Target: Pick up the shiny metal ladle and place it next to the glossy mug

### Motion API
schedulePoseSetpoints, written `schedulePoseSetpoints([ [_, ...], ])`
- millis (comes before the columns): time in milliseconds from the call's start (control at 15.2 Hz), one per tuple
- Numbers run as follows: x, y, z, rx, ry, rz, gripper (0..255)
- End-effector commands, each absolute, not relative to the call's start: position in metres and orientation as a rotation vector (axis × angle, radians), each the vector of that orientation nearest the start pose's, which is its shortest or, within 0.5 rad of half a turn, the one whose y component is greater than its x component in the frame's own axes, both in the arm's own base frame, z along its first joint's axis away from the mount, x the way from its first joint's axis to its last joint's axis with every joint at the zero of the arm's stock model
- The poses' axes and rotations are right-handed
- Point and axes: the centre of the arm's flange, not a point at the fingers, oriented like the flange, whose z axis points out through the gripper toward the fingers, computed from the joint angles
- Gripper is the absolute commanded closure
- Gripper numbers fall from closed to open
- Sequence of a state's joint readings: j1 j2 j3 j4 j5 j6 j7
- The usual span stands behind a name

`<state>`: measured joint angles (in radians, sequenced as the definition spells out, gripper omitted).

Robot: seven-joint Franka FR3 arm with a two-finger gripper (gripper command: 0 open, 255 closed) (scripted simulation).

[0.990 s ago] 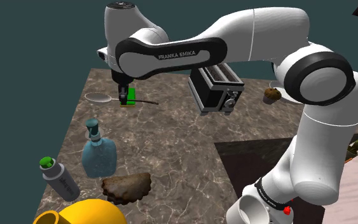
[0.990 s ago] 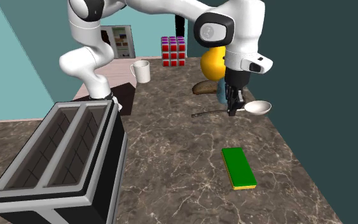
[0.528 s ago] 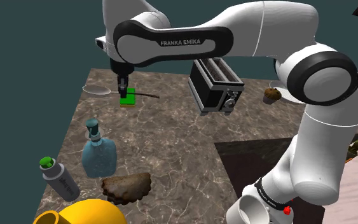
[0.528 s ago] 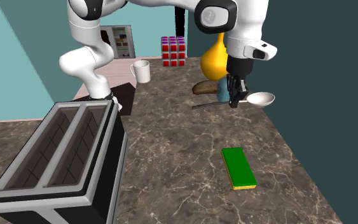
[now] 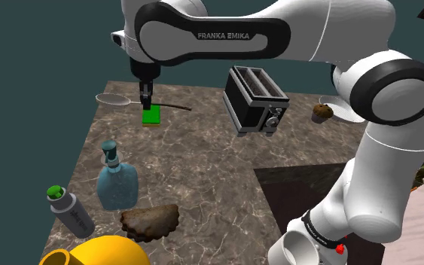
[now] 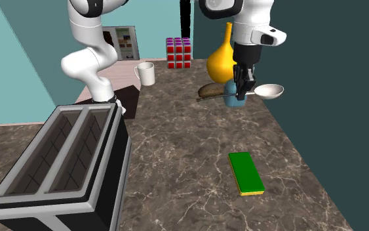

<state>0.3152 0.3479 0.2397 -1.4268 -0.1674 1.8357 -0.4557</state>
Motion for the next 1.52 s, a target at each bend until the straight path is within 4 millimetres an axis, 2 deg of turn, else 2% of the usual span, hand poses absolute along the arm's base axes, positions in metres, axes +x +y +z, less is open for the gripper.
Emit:
schedulePoseSetpoints([
  [0,0.565,0.323,0.511,-2.799,-1.588,-0.12,255],
  [1452,0.276,0.357,0.511,-2.799,-1.588,-0.12,255],
])
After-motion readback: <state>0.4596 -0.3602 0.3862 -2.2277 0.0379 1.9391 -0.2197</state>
